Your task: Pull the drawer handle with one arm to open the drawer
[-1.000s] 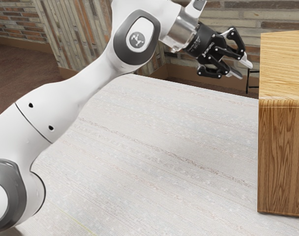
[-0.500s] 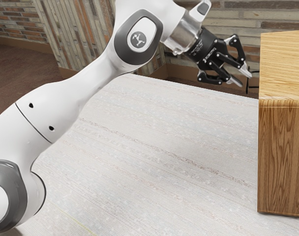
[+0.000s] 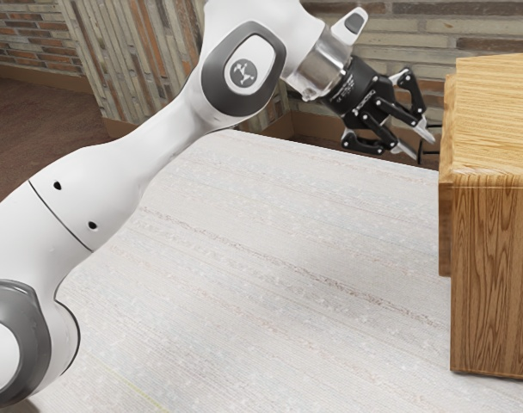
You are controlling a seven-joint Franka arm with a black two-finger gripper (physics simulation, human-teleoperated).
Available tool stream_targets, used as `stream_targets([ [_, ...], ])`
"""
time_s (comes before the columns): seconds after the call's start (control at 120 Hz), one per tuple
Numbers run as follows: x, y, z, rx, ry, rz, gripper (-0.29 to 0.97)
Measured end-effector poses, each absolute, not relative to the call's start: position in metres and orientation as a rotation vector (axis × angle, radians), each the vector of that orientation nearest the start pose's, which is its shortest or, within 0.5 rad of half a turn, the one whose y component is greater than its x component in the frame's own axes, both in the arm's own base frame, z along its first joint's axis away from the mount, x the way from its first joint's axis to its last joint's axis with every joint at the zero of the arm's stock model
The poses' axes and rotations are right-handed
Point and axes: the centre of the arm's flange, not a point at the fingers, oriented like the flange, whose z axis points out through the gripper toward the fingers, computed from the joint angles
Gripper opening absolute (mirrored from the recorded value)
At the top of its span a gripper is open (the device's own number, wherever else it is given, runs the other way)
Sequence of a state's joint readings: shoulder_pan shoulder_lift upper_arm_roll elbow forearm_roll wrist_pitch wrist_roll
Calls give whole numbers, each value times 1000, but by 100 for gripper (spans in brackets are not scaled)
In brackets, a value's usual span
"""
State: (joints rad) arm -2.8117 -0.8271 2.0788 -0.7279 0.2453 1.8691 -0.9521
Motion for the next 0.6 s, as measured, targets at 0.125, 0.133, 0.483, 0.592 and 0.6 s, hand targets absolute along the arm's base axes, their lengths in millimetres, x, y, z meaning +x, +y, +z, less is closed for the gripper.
stream_targets([
  [0.125,732,-116,648,2284,765,199,8],
  [0.133,732,-116,648,2285,766,199,8],
  [0.483,729,-108,652,2295,790,203,7],
  [0.592,728,-100,651,2303,806,206,7],
  [0.6,728,-100,651,2303,808,206,7],
])
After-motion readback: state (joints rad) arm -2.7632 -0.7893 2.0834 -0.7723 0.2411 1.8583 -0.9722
